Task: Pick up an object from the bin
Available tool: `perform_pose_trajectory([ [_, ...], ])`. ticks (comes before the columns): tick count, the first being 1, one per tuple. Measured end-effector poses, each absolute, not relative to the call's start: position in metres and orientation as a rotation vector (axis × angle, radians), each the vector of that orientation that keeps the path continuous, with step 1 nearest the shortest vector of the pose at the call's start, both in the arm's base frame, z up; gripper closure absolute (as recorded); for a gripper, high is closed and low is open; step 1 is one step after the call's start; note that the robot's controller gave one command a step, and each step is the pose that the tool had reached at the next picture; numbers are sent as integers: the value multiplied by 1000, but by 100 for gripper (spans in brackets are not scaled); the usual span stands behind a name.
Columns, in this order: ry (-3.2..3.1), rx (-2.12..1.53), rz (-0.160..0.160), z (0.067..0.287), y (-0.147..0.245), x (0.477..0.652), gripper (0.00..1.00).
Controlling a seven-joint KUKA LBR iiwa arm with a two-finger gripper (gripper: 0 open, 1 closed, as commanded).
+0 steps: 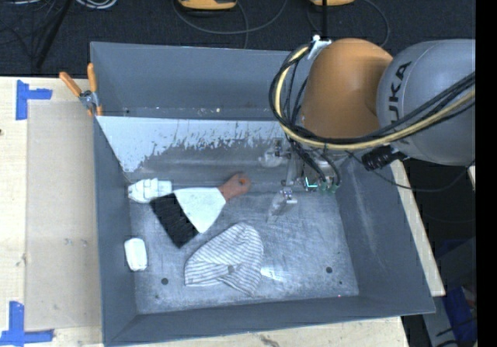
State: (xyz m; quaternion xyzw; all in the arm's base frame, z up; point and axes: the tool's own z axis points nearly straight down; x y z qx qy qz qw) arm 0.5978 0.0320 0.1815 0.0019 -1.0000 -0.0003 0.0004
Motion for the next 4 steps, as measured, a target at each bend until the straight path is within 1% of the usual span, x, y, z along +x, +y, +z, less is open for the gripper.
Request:
perform_pose_trajectory([
  [1,-3141,5,-1,182,32,598,0],
  [2,-3133,183,0,78,51,594,100],
  [3,-3133,182,0,78,51,594,100],
  [4,-3146,177,-1,247,73,593,100],
])
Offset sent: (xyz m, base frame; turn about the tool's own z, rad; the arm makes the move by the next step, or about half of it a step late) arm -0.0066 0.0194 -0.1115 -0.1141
